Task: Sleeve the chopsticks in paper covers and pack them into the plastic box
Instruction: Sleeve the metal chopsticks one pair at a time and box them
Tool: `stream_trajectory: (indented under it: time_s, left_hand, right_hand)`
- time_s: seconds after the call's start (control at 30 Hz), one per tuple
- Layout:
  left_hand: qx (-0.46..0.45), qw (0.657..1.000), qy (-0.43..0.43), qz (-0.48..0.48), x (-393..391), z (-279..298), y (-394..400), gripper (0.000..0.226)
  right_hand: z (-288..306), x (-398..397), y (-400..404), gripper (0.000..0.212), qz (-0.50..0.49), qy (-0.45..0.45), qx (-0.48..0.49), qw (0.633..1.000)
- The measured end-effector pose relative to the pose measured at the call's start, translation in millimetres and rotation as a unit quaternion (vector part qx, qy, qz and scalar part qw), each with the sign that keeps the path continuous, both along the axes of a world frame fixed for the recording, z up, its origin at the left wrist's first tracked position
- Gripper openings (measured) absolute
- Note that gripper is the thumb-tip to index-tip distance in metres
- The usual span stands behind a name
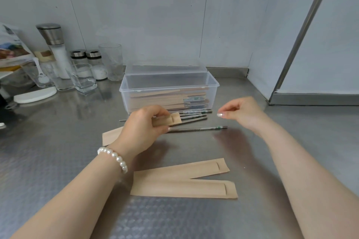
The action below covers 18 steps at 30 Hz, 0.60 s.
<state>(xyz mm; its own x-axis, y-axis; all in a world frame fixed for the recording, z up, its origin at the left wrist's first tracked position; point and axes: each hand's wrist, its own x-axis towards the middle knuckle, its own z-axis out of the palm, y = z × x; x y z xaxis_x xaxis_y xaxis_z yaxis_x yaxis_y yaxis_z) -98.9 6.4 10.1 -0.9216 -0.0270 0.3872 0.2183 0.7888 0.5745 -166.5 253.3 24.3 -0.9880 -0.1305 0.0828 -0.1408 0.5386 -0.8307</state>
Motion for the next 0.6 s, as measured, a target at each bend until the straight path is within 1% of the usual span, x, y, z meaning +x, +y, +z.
stream_trajectory:
  time_s: [0.1,0.2,0.5,0.6]
  left_hand:
    - [-0.007,1.000,-0.012,-0.005,0,-1,0,0.030]
    - [-0.008,1.000,-0.016,-0.018,0,-2,1,0.030]
    - [-0.015,0.999,-0.033,-0.027,1,-2,2,0.028]
    - [-0.025,0.998,-0.040,-0.039,3,-1,4,0.029]
  right_hand:
    - [-8,-2,0,0.011,0.038,-0.031,0.050,0.998]
    - [-12,-5,1,0.016,0.057,-0.033,0.089,0.994]
    - [-19,-9,2,0.030,0.087,-0.010,0.116,0.989]
    - [-21,-11,1,0.029,0.089,0.007,0.127,0.988]
